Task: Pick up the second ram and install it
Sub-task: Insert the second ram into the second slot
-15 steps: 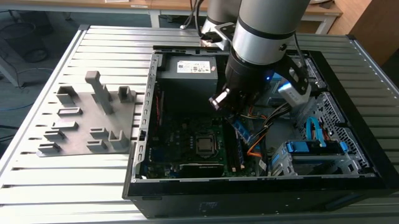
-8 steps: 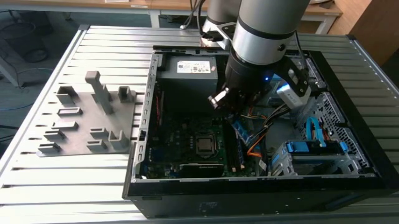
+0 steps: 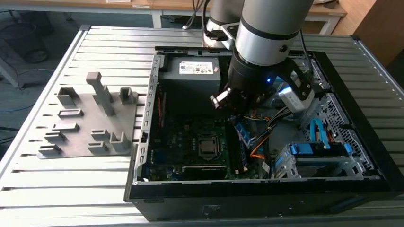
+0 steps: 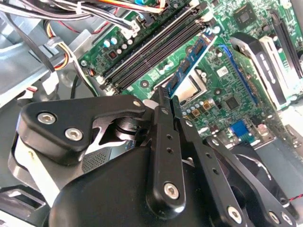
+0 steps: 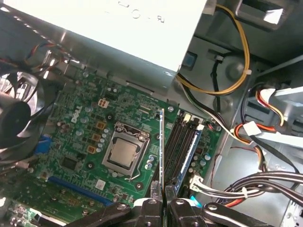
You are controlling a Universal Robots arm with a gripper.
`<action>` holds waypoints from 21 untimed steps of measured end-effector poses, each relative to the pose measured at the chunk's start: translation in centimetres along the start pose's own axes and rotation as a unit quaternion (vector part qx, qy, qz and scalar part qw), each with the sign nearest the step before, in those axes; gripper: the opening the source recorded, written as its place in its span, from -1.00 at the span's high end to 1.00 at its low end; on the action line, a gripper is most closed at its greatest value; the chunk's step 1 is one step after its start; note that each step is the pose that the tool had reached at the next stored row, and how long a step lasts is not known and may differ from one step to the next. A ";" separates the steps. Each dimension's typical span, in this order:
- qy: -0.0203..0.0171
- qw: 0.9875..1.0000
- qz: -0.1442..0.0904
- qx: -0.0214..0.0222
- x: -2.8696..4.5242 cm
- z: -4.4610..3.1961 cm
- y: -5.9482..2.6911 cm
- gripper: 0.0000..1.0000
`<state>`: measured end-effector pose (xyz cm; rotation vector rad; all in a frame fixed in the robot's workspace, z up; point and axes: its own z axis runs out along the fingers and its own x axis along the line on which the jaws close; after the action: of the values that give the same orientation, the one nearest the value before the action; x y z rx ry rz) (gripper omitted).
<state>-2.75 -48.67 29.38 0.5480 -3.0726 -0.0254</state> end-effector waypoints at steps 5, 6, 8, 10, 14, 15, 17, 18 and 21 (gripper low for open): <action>0.000 1.000 0.023 0.001 0.00 0.01 0.00 0.73; 0.000 1.000 0.027 0.001 0.00 0.01 0.00 0.73; 0.000 0.999 0.036 0.001 0.00 0.01 0.00 0.73; 0.000 0.999 0.044 0.001 0.00 0.01 0.00 0.73; 0.000 0.998 0.060 0.002 0.00 0.01 0.00 0.73; 0.000 0.998 0.064 0.002 0.00 0.01 0.00 0.73; 0.000 0.997 0.071 0.002 0.00 0.02 0.00 0.73; 0.000 0.997 0.075 0.002 0.00 0.02 0.00 0.73; 0.000 0.996 0.085 0.003 0.00 0.02 0.00 0.73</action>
<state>-2.75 -48.66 29.36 0.2838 -3.1082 -0.0143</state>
